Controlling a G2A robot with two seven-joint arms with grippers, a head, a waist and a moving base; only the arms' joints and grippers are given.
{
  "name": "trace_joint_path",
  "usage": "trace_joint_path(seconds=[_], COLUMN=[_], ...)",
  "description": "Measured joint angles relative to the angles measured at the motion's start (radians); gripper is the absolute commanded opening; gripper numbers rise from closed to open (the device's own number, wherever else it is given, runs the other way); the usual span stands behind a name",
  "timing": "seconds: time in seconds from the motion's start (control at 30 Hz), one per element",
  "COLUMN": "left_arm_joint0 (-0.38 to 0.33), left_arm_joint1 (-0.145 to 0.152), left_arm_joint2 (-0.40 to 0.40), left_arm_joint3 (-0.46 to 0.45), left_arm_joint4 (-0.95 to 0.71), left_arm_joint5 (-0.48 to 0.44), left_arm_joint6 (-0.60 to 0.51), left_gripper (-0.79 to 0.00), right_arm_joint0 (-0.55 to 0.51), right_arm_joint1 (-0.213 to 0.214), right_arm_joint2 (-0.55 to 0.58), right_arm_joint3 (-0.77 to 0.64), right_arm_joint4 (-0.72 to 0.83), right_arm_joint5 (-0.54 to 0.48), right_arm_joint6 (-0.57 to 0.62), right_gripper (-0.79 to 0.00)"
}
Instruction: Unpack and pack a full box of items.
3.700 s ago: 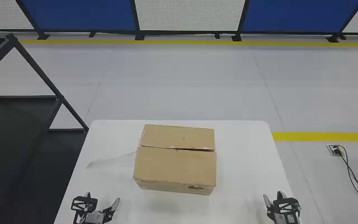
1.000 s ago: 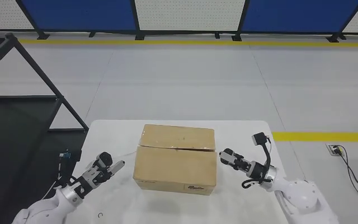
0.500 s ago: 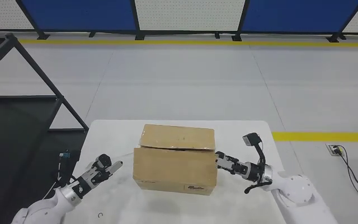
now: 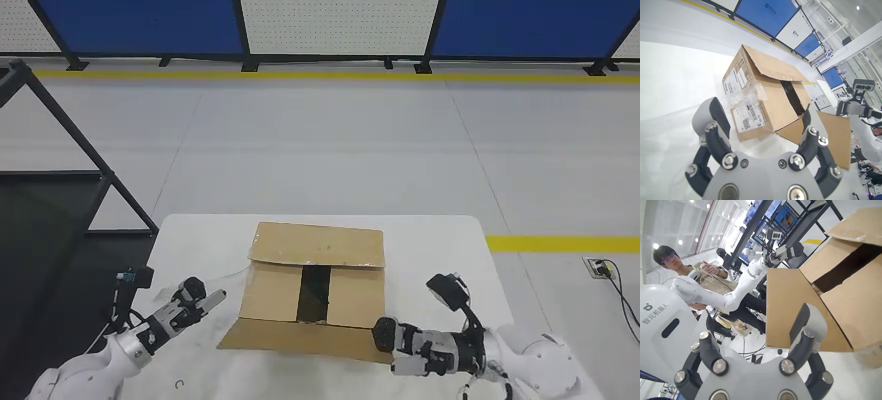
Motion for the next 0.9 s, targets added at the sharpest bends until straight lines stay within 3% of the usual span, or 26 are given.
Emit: trace_joint_path(seconds=[0.57,0.9], left_arm_joint0=[0.010,0.012], left_arm_joint1=[0.011,0.015], left_arm_joint2=[0.035,0.060], left_arm_joint3=[0.015,0.025], left_arm_joint4=[0.024,0.053], left_arm_joint5=[0.005,0.021], left_arm_joint6=[-0.007,-0.001], left_gripper=[0.000,0.000], right_arm_joint0=[-0.077,-0.035], right_arm_joint1=[0.074,0.063], right_arm_joint2=[-0.113,-0.174], right_arm_joint3=[-0.039,0.059], right_arm_joint4=[-0.187,-0.244], right_arm_joint5=[-0.047,0.032], right_arm_joint6=[-0.047,-0.165], right_gripper=[0.000,0.000])
